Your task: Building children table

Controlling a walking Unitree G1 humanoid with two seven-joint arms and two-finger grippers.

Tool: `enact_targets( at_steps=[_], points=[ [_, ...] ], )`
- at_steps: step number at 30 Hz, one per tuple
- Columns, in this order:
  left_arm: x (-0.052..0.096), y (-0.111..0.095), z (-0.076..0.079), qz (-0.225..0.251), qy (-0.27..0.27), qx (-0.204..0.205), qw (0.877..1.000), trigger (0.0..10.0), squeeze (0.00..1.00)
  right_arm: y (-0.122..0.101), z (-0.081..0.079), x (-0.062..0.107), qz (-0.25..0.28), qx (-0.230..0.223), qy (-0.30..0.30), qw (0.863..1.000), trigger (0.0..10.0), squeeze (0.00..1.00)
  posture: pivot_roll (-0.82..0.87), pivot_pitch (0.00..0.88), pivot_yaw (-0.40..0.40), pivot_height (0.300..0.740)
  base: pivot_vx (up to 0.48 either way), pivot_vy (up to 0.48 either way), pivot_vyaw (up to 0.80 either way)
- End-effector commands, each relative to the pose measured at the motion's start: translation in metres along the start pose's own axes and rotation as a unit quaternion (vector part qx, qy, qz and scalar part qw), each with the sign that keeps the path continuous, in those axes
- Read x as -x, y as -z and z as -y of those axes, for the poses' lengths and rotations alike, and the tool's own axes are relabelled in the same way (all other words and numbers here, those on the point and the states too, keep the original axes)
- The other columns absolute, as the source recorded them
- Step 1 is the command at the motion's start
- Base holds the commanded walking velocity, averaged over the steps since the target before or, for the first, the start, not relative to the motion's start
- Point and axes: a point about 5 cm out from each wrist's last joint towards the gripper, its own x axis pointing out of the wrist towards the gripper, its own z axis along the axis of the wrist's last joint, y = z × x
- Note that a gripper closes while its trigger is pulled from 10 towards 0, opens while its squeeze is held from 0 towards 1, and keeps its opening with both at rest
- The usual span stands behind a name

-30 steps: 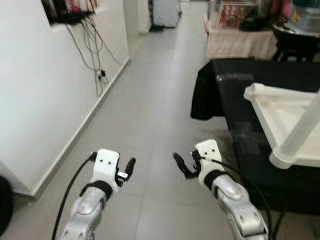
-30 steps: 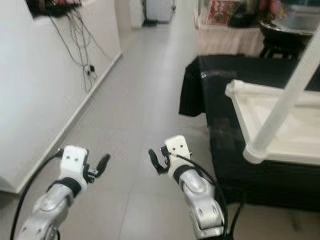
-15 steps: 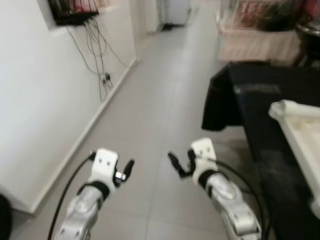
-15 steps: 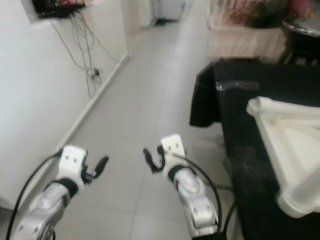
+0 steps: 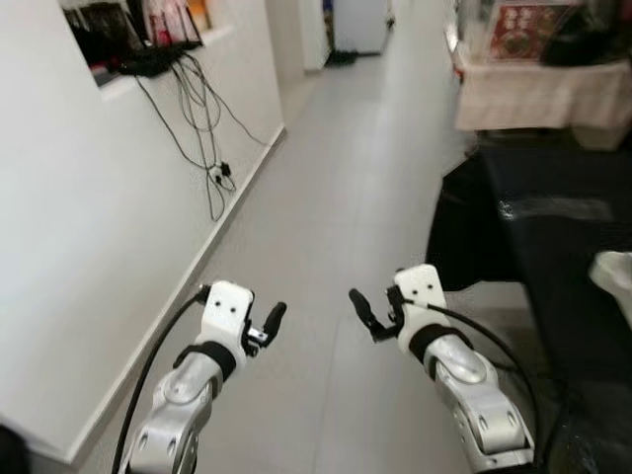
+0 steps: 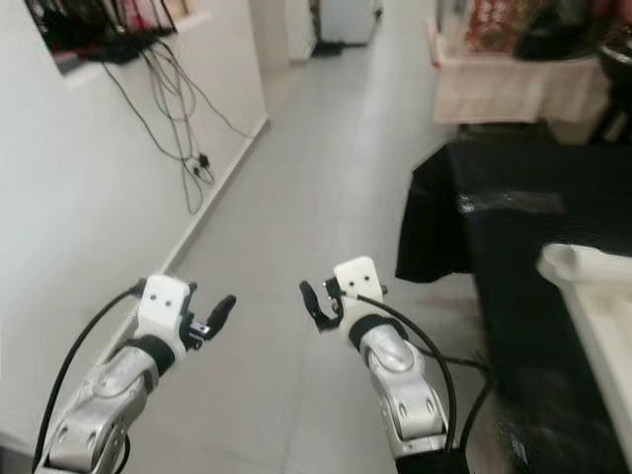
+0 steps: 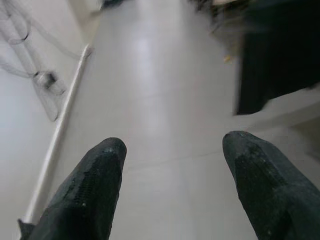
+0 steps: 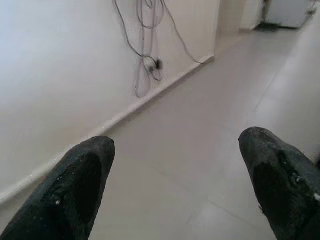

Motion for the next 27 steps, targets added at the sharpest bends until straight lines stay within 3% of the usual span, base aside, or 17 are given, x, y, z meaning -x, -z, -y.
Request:
enact_targets(
  at_steps=[1,24,27],
  points=[
    [-0.0012,-0.0006,0.0028,0.001,0.012,0.0,1.0,10.0,0.0,0.0051,0.0058,0.0023,-0.007,-0.003,0.009,1.0,10.0,0.0,-0.01,0.088,0.059,0.74,0.439,0.0,0.0],
    [-0.0038,0.0001,0.0025,0.001,0.02,-0.001,1.0,10.0,0.0,0.0062,0.007,-0.0007,-0.001,-0.02,0.0,1.0,10.0,0.0,-0.01,0.089,0.053,0.74,0.434,0.0,0.0],
    [-0.0041,0.0005,0.0029,0.0,0.022,-0.001,1.0,10.0,0.0,0.0051,0.0052,-0.0011,0.005,-0.013,-0.01,1.0,10.0,0.0,-0.01,0.089,0.054,0.74,0.429,0.0,-0.8]
  ],
)
